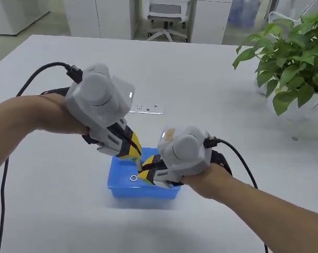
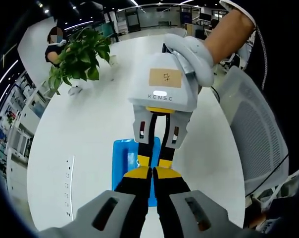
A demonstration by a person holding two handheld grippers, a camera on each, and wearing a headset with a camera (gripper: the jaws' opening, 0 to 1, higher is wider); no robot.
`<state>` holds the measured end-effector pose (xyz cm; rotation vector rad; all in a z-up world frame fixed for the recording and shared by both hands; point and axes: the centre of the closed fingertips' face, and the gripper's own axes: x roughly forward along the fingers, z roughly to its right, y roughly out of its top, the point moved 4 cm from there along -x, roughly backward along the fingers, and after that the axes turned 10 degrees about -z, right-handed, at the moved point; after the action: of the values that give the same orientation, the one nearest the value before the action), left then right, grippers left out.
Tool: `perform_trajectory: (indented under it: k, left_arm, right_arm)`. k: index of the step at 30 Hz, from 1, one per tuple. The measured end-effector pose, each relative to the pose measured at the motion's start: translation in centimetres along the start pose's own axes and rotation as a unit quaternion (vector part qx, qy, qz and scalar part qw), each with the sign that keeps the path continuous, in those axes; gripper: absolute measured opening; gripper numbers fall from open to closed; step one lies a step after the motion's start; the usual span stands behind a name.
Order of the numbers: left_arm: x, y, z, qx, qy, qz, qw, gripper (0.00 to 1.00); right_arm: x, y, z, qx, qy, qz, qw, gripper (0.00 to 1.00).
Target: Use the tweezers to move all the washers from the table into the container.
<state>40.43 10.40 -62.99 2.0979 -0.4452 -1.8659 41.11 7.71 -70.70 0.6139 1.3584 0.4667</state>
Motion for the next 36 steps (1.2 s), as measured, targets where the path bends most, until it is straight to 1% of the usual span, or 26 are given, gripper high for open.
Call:
perform_trajectory:
  k: [13,23,32,36]
  left_arm:
    - [1.3,-1.3,-1.0,-0.008,-0.006,-0.001,0.9999,0.06]
    - [2.6,-2.3,-1.7,-0.019,-0.011,-0.001,0.9998,0.06]
    - [3.5,-2.8,-2.4,-0.02,-0.015,-0.002,0.9997,0.06]
    - [3.8,-2.9,-2.6,-0.02,-0.017,-0.004,0.9997,0.06]
  right_arm:
    - [1.8,-0.6,0.9,0.01,0.007,-0.004,0.9999,0.1]
    - [3.2,-1.2,1.4,0.015,0.021,-0.012,0.9996,0.1]
    - [4.2,-1.7,2.0,0.021,0.024,-0.017,0.9994,0.1]
    - [4.4,-1.9,2.1,0.021,0.025,-0.02,0.9993,0.1]
